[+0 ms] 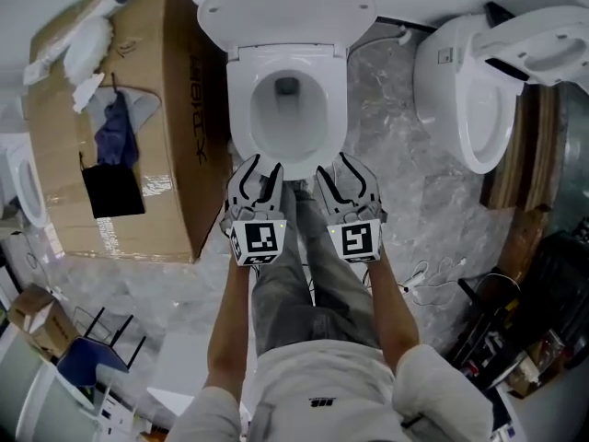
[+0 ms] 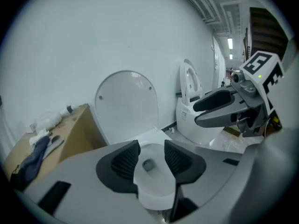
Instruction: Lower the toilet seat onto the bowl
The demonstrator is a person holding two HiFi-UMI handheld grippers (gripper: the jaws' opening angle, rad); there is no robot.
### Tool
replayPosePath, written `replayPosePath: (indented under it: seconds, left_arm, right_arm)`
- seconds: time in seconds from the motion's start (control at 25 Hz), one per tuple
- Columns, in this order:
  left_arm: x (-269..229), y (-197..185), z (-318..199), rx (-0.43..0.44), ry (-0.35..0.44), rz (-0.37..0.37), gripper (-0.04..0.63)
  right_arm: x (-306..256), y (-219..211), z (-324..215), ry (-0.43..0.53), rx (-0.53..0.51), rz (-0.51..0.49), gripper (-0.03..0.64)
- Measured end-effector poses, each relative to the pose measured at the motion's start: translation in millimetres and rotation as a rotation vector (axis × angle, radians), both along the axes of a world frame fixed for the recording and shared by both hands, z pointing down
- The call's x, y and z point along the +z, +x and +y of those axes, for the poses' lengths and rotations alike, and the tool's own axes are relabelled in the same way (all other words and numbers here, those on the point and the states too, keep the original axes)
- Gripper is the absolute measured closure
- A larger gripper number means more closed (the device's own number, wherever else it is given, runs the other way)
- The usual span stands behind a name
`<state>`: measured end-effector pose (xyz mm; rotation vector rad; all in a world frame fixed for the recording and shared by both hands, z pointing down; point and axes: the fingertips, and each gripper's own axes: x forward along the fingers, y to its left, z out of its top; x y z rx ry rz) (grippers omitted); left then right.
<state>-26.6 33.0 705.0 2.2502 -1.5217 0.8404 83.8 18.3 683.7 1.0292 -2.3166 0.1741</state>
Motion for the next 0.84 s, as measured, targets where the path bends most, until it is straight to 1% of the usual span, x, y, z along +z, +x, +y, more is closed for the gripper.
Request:
replayPosePath:
  seconds: [0.2,0.36,0.52,0.64,0.84]
  left_arm:
    - [-74,0,-4,-0.023,0.075,0.013,0.411]
    - [-132,1,-4,-0.026,0.125,0.008,0.414]
    - [-185,4,1,-0.031,0.169,0.018,0.417]
    - [-226,8,7,-0.031,0.204,0.020,0.420]
    - [-287,15,29,-0.038,0.233,0.038,0.428]
  right_arm:
    - [-64,4,0,0.028,0.043,-0.048,0.423]
    - [-115,7,-1,0.086,0.038,-0.075,0.426]
    - [-169,11,-1,0.054,0.093,-0.136,0.428]
    - [-209,13,5,0.070,0.101,-0.164,0.430]
    - [-269,19,31,0.083,0.101,-0.183,0.434]
